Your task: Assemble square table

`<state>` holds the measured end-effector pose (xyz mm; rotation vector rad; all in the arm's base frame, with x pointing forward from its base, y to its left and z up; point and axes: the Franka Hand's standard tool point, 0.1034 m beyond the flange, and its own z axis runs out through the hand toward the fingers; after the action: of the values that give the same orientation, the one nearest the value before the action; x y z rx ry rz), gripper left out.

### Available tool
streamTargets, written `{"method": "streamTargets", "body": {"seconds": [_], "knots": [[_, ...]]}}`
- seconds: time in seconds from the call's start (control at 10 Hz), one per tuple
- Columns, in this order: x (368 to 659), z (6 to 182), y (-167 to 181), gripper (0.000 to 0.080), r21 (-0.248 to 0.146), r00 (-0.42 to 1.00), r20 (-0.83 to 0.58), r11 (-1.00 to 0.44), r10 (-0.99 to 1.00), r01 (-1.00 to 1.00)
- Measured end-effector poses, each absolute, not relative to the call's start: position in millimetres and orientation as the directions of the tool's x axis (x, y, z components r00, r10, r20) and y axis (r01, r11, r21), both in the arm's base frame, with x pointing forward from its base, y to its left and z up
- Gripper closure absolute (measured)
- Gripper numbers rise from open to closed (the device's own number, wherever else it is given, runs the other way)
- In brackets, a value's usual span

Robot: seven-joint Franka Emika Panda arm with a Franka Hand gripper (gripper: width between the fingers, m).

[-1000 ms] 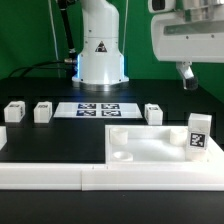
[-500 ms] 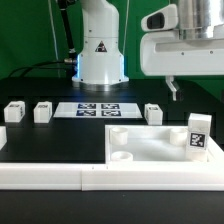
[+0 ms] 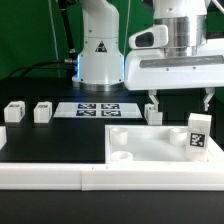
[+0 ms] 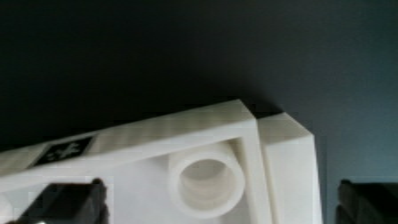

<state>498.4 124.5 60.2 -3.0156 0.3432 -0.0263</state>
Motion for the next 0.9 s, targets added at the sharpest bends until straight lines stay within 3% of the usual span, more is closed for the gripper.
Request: {"method": "streamTargets", "body": {"seconds": [0.3,0.6,0.9], "knots": [[497,59.5,123,0.0151,-0.105,0.974,-0.018,-0.968,-0.228,-0.228],[475,47.5,115,0.0151,-0.08,0.966,-0.201,-0.98,-0.164,-0.183],[445,37.2,115,0.0151,-0.062,0.96,-0.275,-0.998,0.04,0.024]]}}
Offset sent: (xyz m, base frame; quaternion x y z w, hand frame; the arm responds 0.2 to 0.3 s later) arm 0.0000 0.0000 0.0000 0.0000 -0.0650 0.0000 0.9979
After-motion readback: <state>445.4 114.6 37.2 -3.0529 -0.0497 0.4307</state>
